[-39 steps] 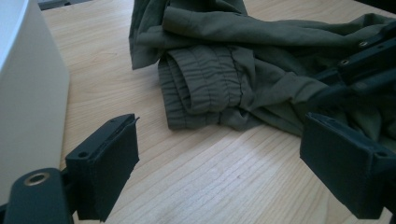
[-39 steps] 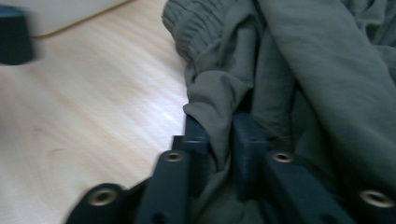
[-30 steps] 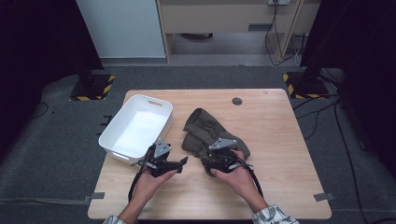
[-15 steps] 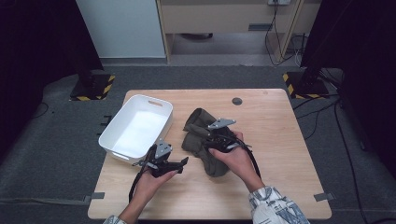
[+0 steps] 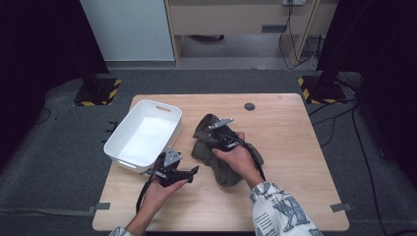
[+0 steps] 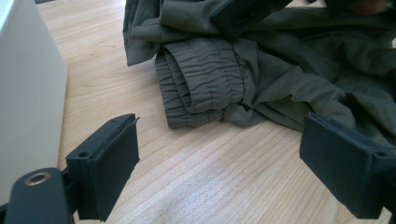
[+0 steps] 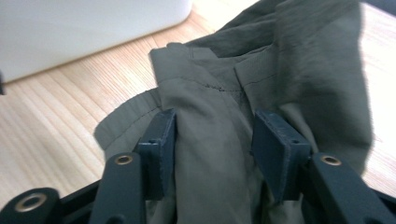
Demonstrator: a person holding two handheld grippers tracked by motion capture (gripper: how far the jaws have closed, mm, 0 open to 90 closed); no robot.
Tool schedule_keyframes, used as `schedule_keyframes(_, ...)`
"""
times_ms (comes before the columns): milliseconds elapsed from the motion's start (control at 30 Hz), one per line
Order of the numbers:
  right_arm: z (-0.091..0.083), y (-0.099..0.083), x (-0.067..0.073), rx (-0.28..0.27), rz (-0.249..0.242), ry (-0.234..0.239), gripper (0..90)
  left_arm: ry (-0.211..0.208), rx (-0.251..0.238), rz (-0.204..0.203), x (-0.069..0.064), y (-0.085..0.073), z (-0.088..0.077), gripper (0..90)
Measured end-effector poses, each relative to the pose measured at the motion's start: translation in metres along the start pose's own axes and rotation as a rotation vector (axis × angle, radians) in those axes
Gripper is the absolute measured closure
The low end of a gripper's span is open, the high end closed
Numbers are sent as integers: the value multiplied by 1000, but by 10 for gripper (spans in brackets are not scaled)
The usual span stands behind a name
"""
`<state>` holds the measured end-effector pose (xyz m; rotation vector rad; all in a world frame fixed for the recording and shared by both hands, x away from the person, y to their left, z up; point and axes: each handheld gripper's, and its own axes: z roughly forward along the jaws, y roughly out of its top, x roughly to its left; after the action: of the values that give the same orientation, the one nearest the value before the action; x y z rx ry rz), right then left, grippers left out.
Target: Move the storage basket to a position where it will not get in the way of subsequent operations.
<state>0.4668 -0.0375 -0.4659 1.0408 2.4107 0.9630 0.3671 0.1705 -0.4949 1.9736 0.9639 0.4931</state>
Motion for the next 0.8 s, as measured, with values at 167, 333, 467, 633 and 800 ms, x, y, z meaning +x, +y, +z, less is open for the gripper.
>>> schedule_keyframes(167,11,1,-3,33,12,22,744,-4,2,3,-1,0,0,114)
schedule_keyframes(333,5,2,-8,36,3,13,880,-5,1,3,-2,0,0,114)
schedule_keyframes(467,-8,2,-15,10,4,-16,883,-5,2,5,-1,0,0,114)
schedule_keyframes(633,-33,-3,-34,-26,25,-62,883,-3,4,7,-1,0,1,114)
schedule_keyframes(800,-57,-24,-63,-41,87,-114,884,-1,7,11,-1,-1,2,114)
